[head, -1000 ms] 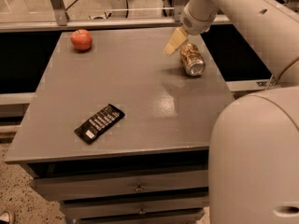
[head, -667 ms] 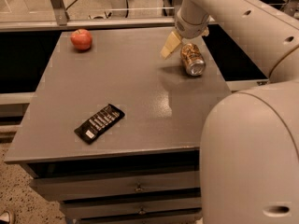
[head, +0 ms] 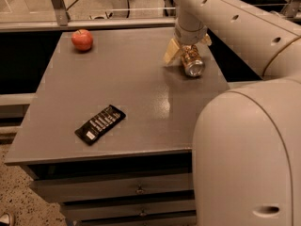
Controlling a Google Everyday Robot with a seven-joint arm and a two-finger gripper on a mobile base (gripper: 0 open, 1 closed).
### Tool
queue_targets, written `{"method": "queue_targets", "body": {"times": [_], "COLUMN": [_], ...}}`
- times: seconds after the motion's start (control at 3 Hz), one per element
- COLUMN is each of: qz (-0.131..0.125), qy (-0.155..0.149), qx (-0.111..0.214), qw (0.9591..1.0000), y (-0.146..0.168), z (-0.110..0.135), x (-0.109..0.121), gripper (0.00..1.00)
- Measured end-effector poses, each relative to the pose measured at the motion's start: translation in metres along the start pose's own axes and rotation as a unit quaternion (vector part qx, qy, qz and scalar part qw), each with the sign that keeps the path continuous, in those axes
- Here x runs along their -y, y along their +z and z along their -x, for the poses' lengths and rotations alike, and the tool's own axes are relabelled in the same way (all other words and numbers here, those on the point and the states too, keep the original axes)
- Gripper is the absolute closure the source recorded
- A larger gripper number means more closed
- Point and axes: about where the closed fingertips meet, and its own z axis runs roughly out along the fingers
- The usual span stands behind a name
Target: Place orange can upright
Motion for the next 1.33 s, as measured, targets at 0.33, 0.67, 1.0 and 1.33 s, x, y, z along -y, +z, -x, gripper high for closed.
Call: {"method": "queue_targets", "body": {"times": [0.33, 0.67, 1.0, 1.33], "qz": [-0.013, -0.009, 0.059, 0.152], "qy": [0.014, 0.013, -0.031, -0.060], "qx": [-0.005, 0.005, 0.083, 0.182], "qw": [0.9998, 0.9999, 0.9944, 0.9696], "y": [-0.001, -0.007, -0.018, -0.033], "z": [0.000, 0.004, 0.020, 0.038], "x": [0.004, 0.004, -0.011, -0.030], "gripper": [0.43, 0.66, 0.97, 1.00]}}
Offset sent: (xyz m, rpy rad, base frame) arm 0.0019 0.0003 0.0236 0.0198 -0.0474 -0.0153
